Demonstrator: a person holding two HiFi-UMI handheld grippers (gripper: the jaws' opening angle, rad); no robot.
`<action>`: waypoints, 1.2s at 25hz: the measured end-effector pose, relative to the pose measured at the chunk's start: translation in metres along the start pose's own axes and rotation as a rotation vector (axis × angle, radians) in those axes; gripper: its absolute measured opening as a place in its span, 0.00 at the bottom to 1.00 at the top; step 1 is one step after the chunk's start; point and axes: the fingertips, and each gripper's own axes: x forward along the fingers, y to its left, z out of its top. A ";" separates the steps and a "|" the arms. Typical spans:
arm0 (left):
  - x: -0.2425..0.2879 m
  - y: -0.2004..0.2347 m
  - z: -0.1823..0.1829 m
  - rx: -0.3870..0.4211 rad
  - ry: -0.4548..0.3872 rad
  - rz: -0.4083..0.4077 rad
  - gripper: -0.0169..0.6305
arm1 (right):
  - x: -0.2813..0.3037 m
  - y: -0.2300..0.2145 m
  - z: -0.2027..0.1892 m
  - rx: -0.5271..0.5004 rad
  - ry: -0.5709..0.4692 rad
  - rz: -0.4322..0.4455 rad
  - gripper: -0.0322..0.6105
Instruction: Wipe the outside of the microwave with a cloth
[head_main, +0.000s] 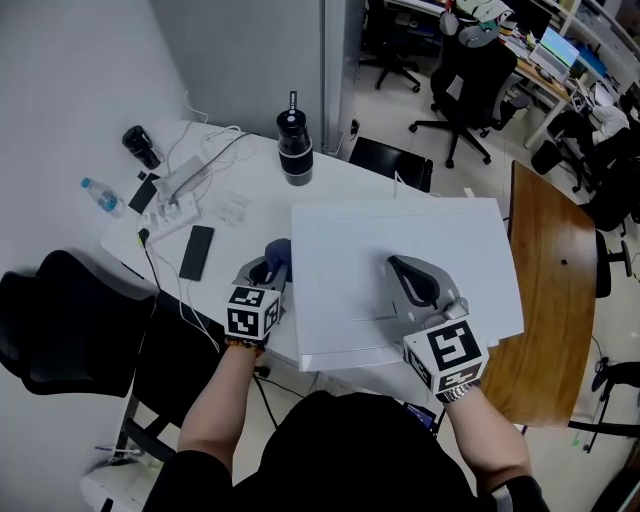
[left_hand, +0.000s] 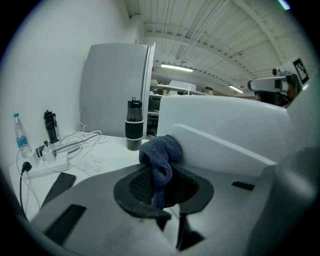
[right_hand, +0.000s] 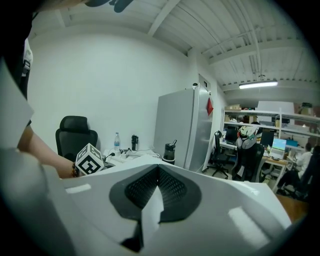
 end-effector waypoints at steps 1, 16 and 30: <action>0.003 0.002 0.001 -0.001 0.001 0.002 0.12 | 0.000 -0.001 0.000 -0.001 -0.001 -0.005 0.05; 0.023 0.022 0.029 -0.012 -0.015 0.029 0.12 | -0.014 -0.017 0.002 0.010 0.013 -0.077 0.05; -0.014 0.028 0.039 -0.022 -0.069 0.073 0.12 | -0.023 -0.006 0.004 0.007 0.016 -0.062 0.05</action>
